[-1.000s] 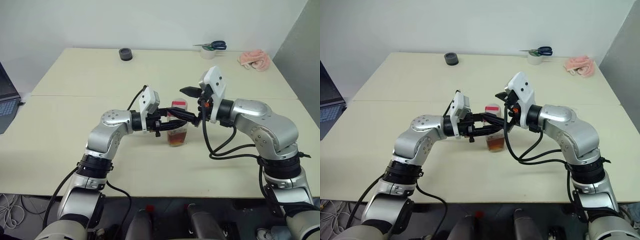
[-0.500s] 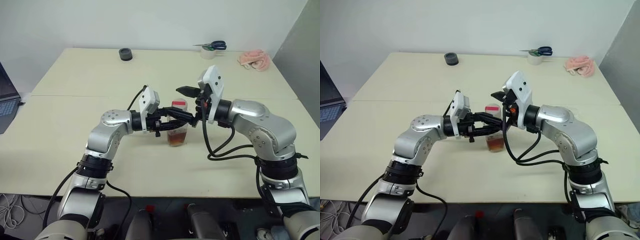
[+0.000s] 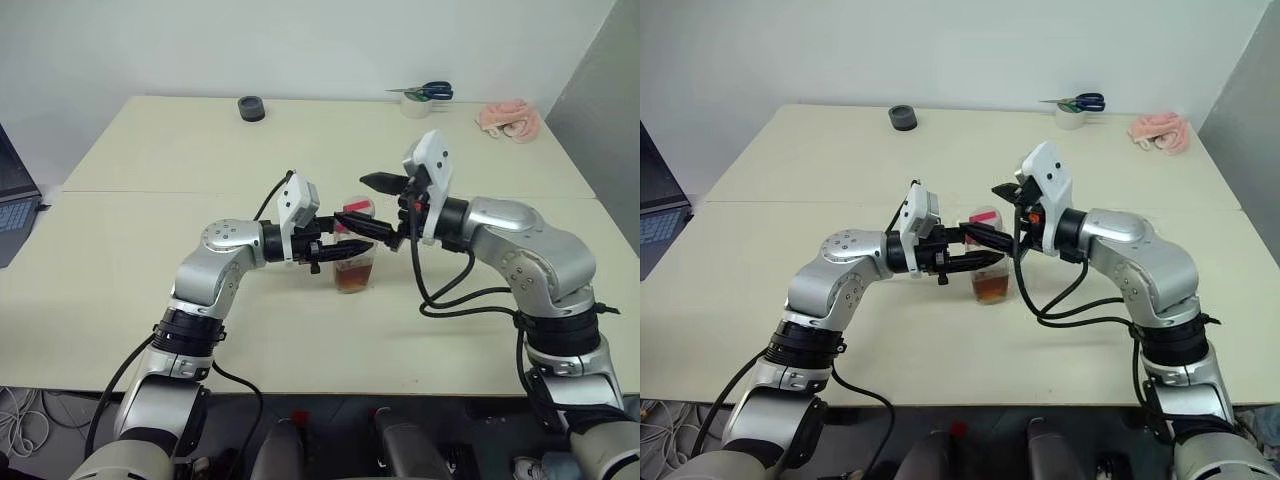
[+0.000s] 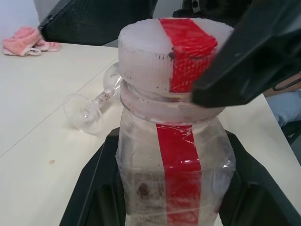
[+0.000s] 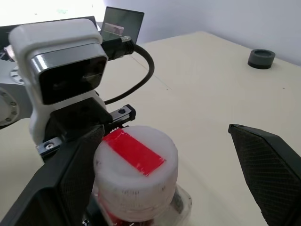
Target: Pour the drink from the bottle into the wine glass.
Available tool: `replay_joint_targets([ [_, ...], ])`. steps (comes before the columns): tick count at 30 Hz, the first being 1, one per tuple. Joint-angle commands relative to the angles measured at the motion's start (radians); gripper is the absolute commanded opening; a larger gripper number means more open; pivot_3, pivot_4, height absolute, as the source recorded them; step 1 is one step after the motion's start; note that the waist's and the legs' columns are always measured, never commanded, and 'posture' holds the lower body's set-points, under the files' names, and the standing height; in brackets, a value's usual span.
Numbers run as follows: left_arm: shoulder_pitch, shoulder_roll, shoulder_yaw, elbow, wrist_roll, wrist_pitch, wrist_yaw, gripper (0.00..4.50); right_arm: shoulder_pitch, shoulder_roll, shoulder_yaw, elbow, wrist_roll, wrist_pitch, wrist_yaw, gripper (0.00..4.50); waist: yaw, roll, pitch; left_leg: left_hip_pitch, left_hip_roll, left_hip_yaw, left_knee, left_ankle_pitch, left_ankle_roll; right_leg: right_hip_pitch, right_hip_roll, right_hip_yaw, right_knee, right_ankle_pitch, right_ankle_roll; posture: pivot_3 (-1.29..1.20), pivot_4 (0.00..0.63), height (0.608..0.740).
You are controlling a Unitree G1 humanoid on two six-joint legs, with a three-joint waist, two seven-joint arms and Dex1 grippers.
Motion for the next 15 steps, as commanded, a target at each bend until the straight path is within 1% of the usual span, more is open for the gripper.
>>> replay_joint_targets([
  [1, -0.011, 0.002, 0.005, -0.037, -0.006, -0.020, -0.001, 1.95, 0.009, -0.025, -0.043, -0.056, 0.052, -0.004, 0.042, 4.50, 0.000, 0.000, 0.000, 0.000, 0.000, 0.000, 0.000, 0.000, 0.000, 0.000, 0.000, 0.000, 0.000, 0.000, 0.000, 0.00, 0.150, 0.740],
  [6, -0.013, 0.001, 0.005, -0.036, -0.006, -0.021, -0.003, 1.95, 0.030, -0.049, -0.032, -0.106, 0.096, 0.000, 0.087, 4.50, 0.000, 0.000, 0.000, 0.000, 0.000, 0.000, 0.000, 0.000, 0.000, 0.000, 0.000, 0.000, 0.000, 0.000, 0.000, 0.00, 0.150, 0.740],
  [11, -0.015, 0.000, 0.005, -0.032, -0.004, -0.023, -0.002, 1.95, 0.038, -0.048, -0.019, -0.127, 0.109, 0.002, 0.085, 4.50, 0.000, 0.000, 0.000, 0.000, 0.000, 0.000, 0.000, 0.000, 0.000, 0.000, 0.000, 0.000, 0.000, -0.001, 0.001, 0.00, 0.150, 0.740],
  [15, -0.012, 0.001, 0.005, -0.034, -0.002, -0.024, 0.001, 1.95, 0.006, -0.009, -0.008, -0.081, 0.056, -0.006, 0.008, 4.50, -0.001, 0.000, 0.000, 0.000, 0.000, 0.000, 0.000, 0.000, 0.000, 0.000, 0.000, 0.000, 0.000, 0.000, 0.001, 0.00, 0.150, 0.740],
])
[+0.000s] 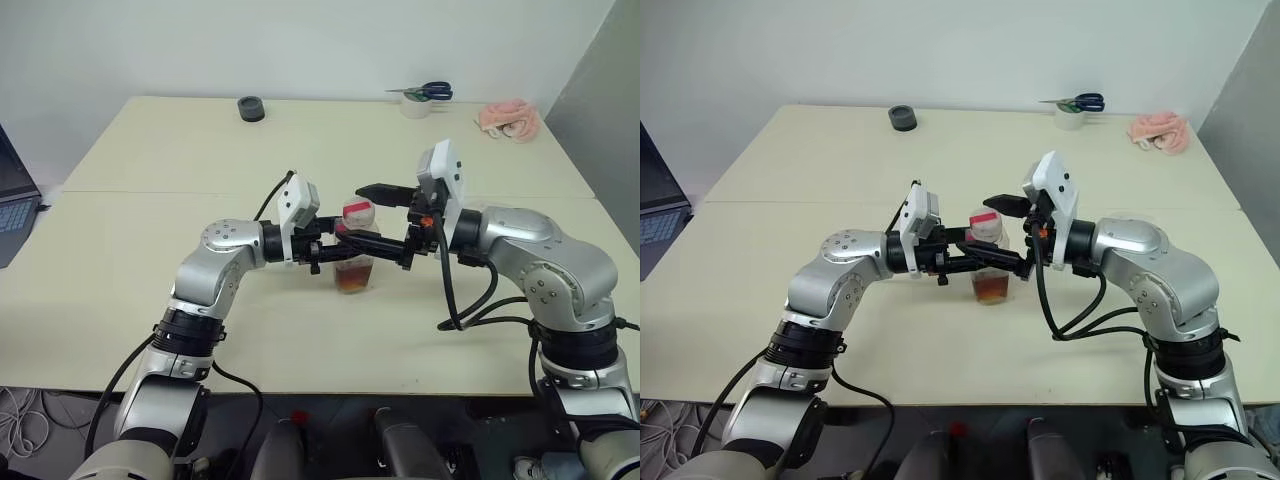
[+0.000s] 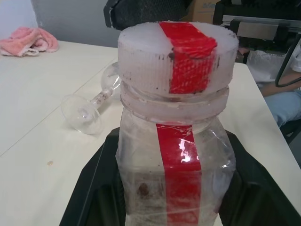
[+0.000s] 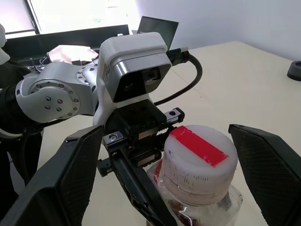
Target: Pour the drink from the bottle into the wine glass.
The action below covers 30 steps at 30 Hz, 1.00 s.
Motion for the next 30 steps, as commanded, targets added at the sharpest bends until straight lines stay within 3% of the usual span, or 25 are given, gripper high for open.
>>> replay_joint_targets([
  [1, -0.013, 0.000, 0.006, -0.033, -0.004, -0.023, 0.002, 1.95, -0.040, 0.017, 0.009, 0.013, -0.033, -0.009, -0.052, 4.50, 0.000, 0.000, 0.000, 0.000, 0.000, 0.000, 0.000, 0.000, 0.000, 0.000, 0.000, 0.000, 0.000, 0.000, 0.000, 0.00, 0.150, 0.740],
  [7, -0.013, -0.004, 0.007, -0.036, -0.004, -0.023, 0.007, 1.94, -0.042, 0.028, 0.017, 0.030, -0.039, -0.004, -0.058, 4.50, 0.001, 0.000, 0.000, 0.000, 0.000, 0.000, 0.000, 0.000, 0.000, 0.000, 0.000, 0.000, -0.001, 0.000, 0.000, 0.00, 0.150, 0.740],
  [15, -0.014, -0.003, 0.008, -0.037, -0.003, -0.023, 0.007, 1.94, -0.034, 0.027, 0.018, 0.017, -0.022, 0.002, -0.040, 1.84, 0.001, 0.000, 0.000, 0.000, 0.000, 0.000, 0.000, 0.000, 0.000, 0.000, 0.000, 0.000, 0.000, 0.000, 0.000, 0.00, 0.150, 0.740],
  [23, -0.022, -0.006, 0.011, -0.033, -0.005, -0.024, 0.009, 1.94, -0.056, 0.031, -0.071, 0.007, 0.084, 0.013, 0.013, 1.85, 0.001, 0.000, 0.000, 0.000, 0.000, 0.000, 0.000, 0.000, 0.000, 0.000, 0.000, 0.000, -0.001, 0.000, 0.000, 0.00, 0.150, 0.740],
  [30, -0.018, 0.000, 0.009, -0.031, -0.005, -0.027, 0.008, 1.92, -0.104, 0.068, -0.167, 0.027, 0.190, 0.034, -0.045, 1.73, -0.001, 0.000, 0.000, 0.000, 0.000, 0.000, 0.000, 0.000, 0.000, 0.000, 0.000, 0.000, 0.000, 0.000, -0.001, 0.00, 0.150, 0.740],
])
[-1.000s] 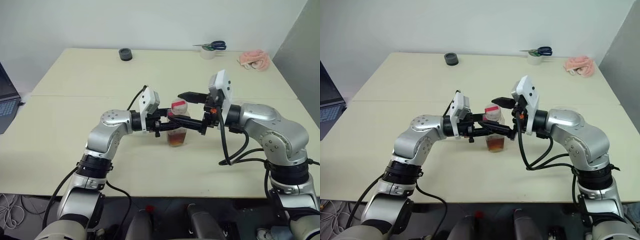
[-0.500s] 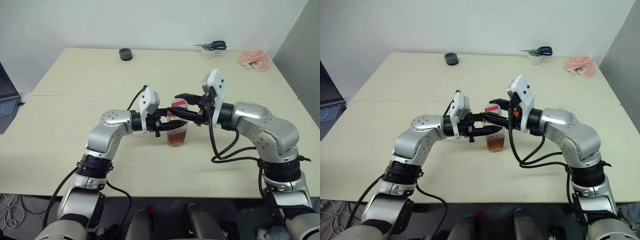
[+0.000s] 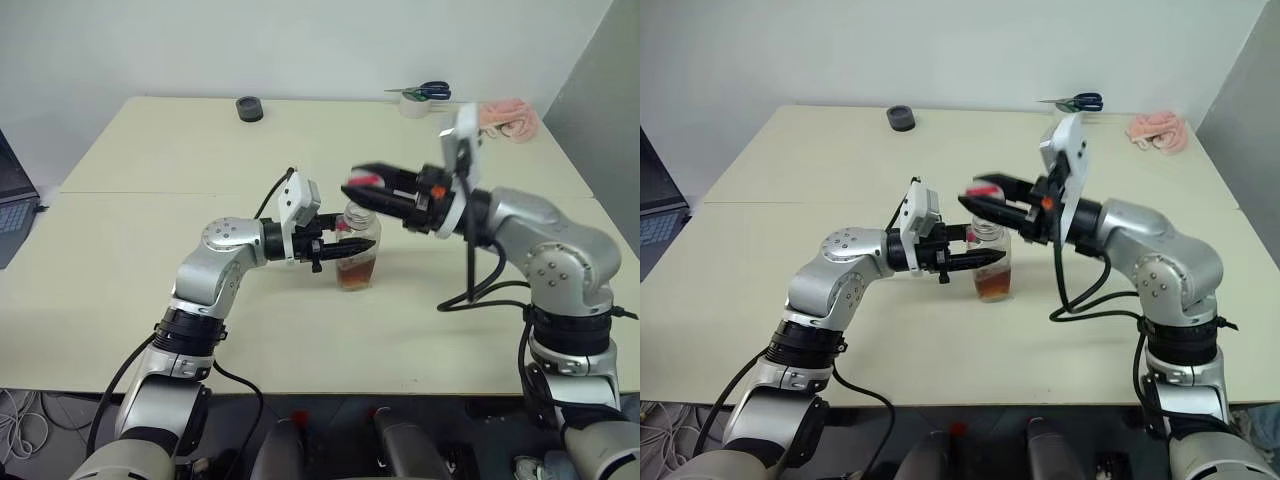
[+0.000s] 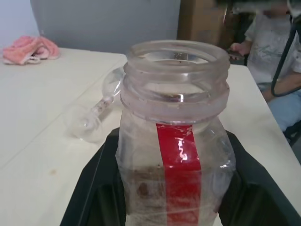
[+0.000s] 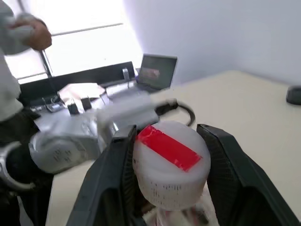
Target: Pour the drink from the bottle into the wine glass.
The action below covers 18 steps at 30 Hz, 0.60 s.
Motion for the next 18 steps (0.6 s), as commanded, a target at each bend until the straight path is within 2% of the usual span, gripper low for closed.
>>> replay_joint_targets([
  [1, -0.012, 0.004, 0.008, -0.027, -0.004, -0.012, 0.004, 1.92, -0.011, 0.006, -0.031, -0.028, 0.043, 0.002, -0.030, 1.73, 0.001, 0.000, 0.000, 0.000, 0.000, 0.000, 0.000, 0.000, 0.000, 0.000, 0.000, 0.000, 0.000, 0.000, 0.000, 0.00, 0.150, 0.740],
  [6, -0.009, 0.004, 0.010, -0.031, -0.004, -0.013, 0.005, 1.92, 0.064, -0.048, -0.074, -0.028, -0.017, 0.003, -0.136, 1.73, 0.002, 0.000, 0.000, -0.001, 0.000, 0.000, 0.000, 0.000, 0.000, 0.000, 0.000, 0.000, -0.001, 0.000, 0.000, 0.00, 0.150, 0.740],
  [9, -0.007, 0.007, 0.016, -0.036, -0.005, -0.016, 0.008, 1.92, 0.216, -0.112, -0.158, -0.007, -0.116, -0.033, -0.236, 1.73, 0.017, -0.001, 0.000, -0.002, -0.001, 0.000, 0.000, 0.000, 0.000, 0.000, -0.001, 0.000, -0.001, 0.000, 0.000, 0.00, 0.150, 0.740],
  [13, -0.010, 0.012, 0.023, -0.048, -0.017, -0.011, 0.006, 1.92, 0.496, -0.117, -0.309, -0.055, -0.182, -0.087, -0.336, 1.72, 0.029, 0.000, 0.000, -0.003, -0.003, 0.001, 0.000, 0.000, 0.000, -0.001, -0.004, 0.000, -0.002, 0.000, 0.000, 0.00, 0.150, 0.740],
  [16, -0.022, 0.006, 0.022, -0.044, -0.024, -0.011, -0.001, 1.92, 0.668, -0.060, -0.352, -0.116, -0.209, -0.141, -0.386, 1.72, 0.025, 0.000, 0.000, -0.003, -0.003, 0.001, 0.000, 0.000, 0.000, -0.001, -0.004, 0.001, -0.001, 0.000, 0.000, 0.00, 0.150, 0.740],
  [18, -0.034, -0.002, 0.016, -0.031, -0.025, -0.015, -0.008, 1.92, 0.754, -0.039, -0.312, -0.104, -0.250, -0.160, -0.396, 1.72, 0.015, 0.000, -0.001, -0.001, -0.002, 0.002, -0.001, 0.000, 0.000, -0.001, -0.002, 0.001, -0.001, -0.001, 0.002, 0.00, 0.150, 0.740],
])
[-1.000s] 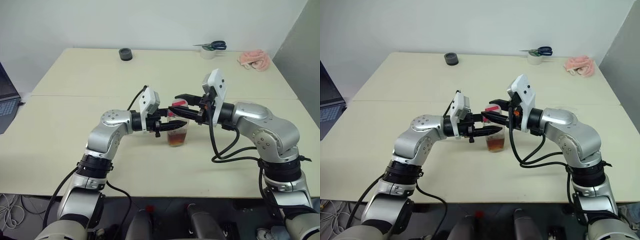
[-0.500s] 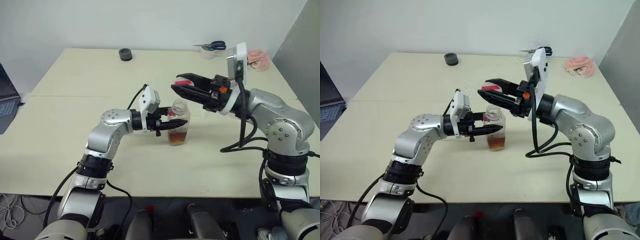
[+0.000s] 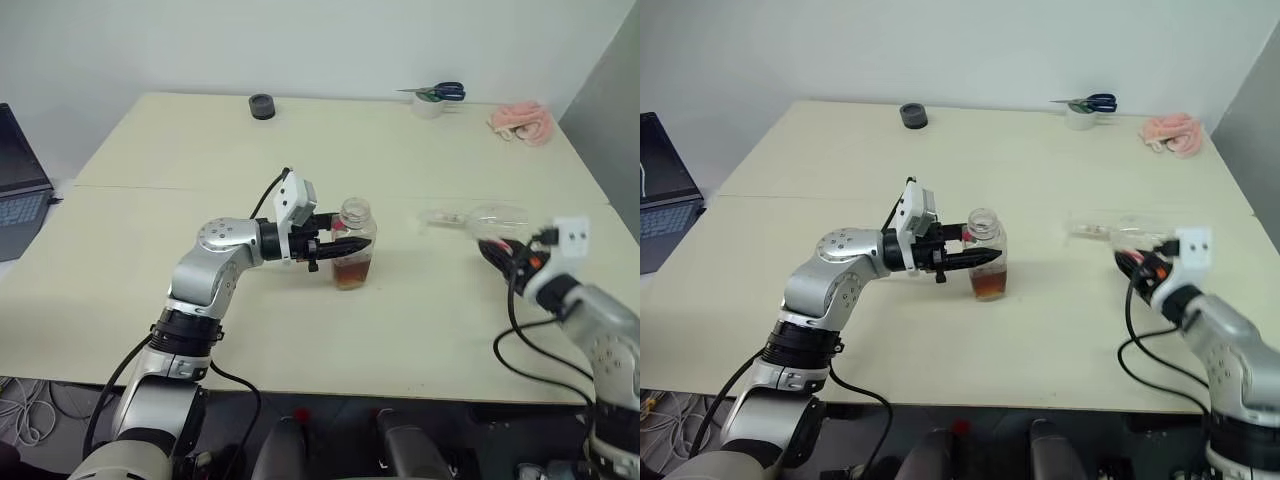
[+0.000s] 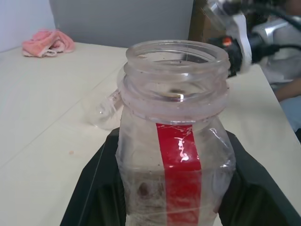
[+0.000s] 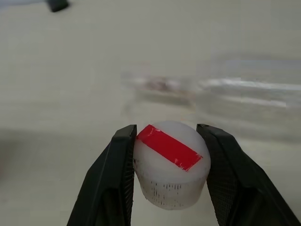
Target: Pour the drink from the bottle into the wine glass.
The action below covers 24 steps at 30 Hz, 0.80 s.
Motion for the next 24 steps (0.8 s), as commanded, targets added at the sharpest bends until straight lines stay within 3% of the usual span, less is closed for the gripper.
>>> replay_joint_targets([
  [1, -0.039, -0.012, 0.006, -0.026, -0.021, -0.017, -0.014, 1.92, 0.067, 0.023, 0.027, -0.033, -0.037, -0.059, -0.011, 1.72, -0.010, 0.000, 0.000, 0.001, 0.000, 0.000, 0.000, 0.000, 0.000, 0.000, 0.001, 0.000, 0.000, 0.000, 0.000, 0.00, 0.150, 0.740],
  [2, -0.043, -0.015, 0.004, -0.020, -0.019, -0.019, -0.017, 1.92, 0.071, 0.034, 0.032, -0.008, -0.048, -0.085, -0.010, 1.72, -0.016, 0.000, 0.000, 0.001, 0.000, 0.000, 0.000, 0.000, 0.000, 0.001, 0.001, 0.001, 0.000, 0.000, 0.000, 0.00, 0.150, 0.740],
  [10, -0.076, -0.028, 0.001, 0.043, 0.014, -0.054, -0.017, 1.92, 0.027, 0.015, 0.051, 0.103, -0.122, -0.188, -0.005, 4.49, -0.024, 0.000, 0.000, 0.008, 0.001, 0.002, -0.001, 0.000, 0.001, 0.006, 0.002, 0.003, 0.000, 0.001, -0.001, 0.00, 0.150, 0.740],
  [16, -0.068, -0.038, 0.024, 0.055, -0.004, -0.054, -0.007, 1.92, 0.042, -0.042, 0.100, 0.114, -0.216, -0.199, -0.011, 4.50, -0.018, 0.000, 0.000, 0.007, 0.001, 0.002, 0.000, 0.000, 0.001, 0.006, 0.002, 0.003, -0.001, 0.001, 0.000, 0.00, 0.150, 0.740],
  [20, -0.068, -0.031, 0.056, 0.076, 0.000, -0.061, 0.030, 1.92, 0.003, -0.072, 0.124, -0.027, -0.157, -0.161, 0.056, 4.50, -0.021, 0.000, 0.000, 0.007, 0.001, 0.002, 0.000, 0.000, 0.001, 0.006, 0.002, 0.003, 0.000, 0.001, 0.000, 0.00, 0.150, 0.740],
  [24, -0.089, -0.012, 0.134, 0.170, 0.034, -0.105, 0.151, 1.92, -0.111, -0.190, 0.260, -0.192, -0.076, -0.023, 0.186, 4.50, -0.030, 0.001, 0.000, 0.008, 0.002, 0.002, 0.000, 0.000, 0.001, 0.006, 0.003, 0.003, 0.000, 0.001, 0.000, 0.00, 0.150, 0.740],
])
